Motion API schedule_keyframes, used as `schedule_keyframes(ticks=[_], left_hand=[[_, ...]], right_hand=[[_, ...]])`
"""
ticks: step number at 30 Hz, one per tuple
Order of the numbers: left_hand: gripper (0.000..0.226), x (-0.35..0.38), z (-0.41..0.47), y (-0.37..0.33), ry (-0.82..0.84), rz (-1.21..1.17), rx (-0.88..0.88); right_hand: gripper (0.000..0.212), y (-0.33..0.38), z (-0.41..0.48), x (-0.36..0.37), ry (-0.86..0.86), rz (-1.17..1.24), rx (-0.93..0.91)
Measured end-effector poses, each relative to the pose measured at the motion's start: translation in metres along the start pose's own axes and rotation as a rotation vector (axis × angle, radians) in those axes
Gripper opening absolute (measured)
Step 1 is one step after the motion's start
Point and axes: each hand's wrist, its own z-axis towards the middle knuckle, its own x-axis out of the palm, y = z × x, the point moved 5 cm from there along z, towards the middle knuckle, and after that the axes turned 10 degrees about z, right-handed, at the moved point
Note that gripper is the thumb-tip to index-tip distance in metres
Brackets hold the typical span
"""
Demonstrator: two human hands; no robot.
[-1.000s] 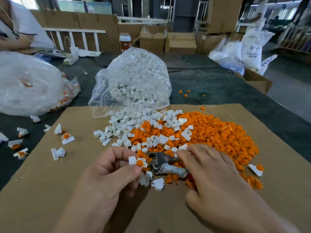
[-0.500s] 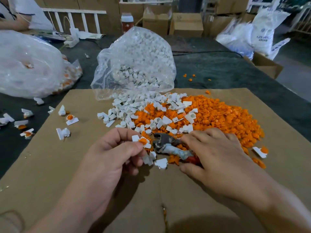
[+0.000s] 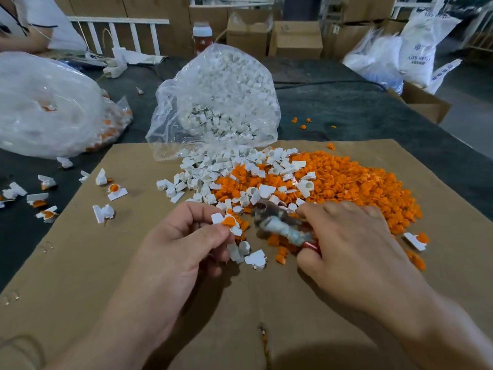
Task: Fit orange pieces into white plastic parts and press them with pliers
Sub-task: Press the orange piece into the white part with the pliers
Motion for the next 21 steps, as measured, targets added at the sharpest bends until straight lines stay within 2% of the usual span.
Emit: schedule_keyframes(ticks=[5, 11, 21], left_hand=[[0.011, -0.002, 0.002, -0.001, -0.047, -0.101, 0.008], [0.008, -0.003, 0.001, -0.006, -0.045, -0.150, 0.100], [0.010, 0.000, -0.002, -0.015, -0.068, -0.076, 0.194]], right_hand=[[0.043, 0.000, -0.006, -0.021, -0.185, 0.221, -0.021], [0.053, 0.012, -0.011, -0.013, -0.023, 0.231, -0.153], [0.051, 0.014, -0.015, -0.016, -0.007, 0.262, -0.185]])
